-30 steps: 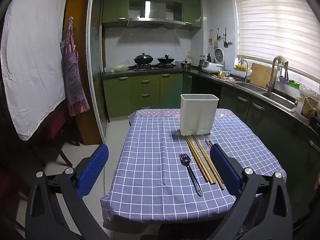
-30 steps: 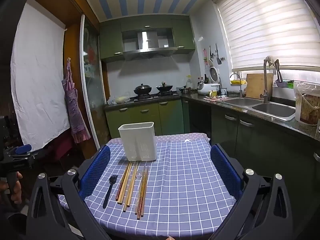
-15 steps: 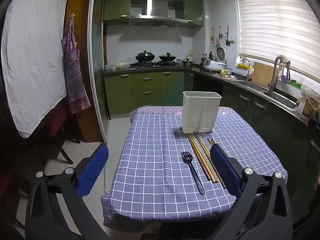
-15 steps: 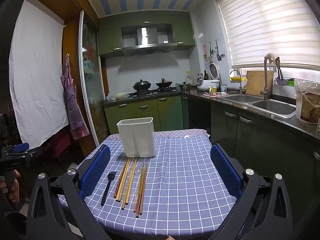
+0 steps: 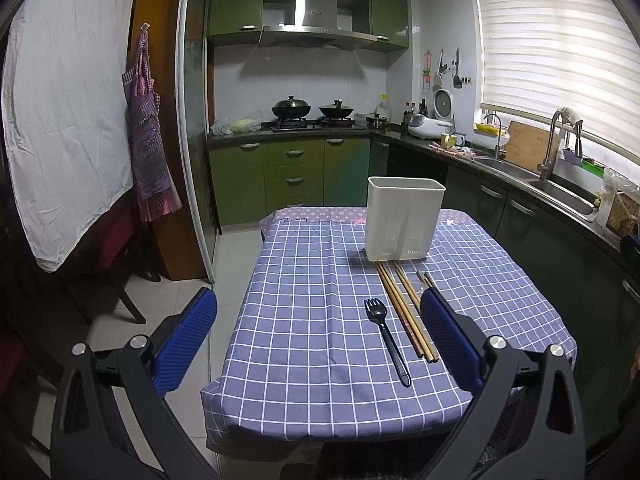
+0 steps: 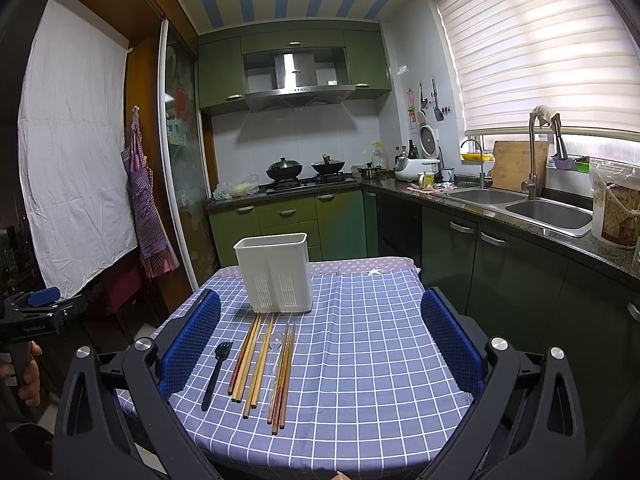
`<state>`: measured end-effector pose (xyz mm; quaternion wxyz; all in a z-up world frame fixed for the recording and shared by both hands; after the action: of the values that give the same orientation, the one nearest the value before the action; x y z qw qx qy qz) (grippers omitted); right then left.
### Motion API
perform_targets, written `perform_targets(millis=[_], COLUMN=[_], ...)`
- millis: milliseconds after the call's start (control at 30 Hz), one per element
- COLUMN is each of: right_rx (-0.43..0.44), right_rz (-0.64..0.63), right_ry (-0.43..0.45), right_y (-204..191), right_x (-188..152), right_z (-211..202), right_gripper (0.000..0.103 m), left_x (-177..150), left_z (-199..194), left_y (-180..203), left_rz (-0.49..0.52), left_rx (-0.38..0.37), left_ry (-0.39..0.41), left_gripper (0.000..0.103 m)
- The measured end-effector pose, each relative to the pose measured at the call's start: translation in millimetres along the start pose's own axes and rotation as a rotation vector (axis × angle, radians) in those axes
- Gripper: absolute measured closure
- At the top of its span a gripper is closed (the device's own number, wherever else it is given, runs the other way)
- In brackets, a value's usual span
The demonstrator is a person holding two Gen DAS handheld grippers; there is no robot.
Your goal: Organize utensils
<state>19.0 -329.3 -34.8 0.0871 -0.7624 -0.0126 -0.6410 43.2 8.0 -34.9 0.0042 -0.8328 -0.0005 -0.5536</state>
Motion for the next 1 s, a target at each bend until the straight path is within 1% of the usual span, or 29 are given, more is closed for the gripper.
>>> perform_targets(millis=[1000], right_rx=[0.005], right_rz=[-0.003], right_ry=[-0.007], right_y=[-4.7], right_x=[-5.4], right_z=[1.3], right_gripper=[0.004], left_x=[-5.5], left_z=[2.4], left_y=[5.6], left_rz=[0.001], left_rx=[-0.005], left_ry=[-0.014], left_gripper=[0.006])
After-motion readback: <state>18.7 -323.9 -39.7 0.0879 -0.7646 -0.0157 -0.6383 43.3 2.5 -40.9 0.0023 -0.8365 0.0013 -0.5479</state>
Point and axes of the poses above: each gripper's, at about its wrist camera, not at the fingertips, and z roughly the way its jaws point, y to its right, x to its top, the point moved 3 cm from there along z, roughly the way its jaws point, and after that the axes turned 5 degrees about y, right-handed, at the moved point
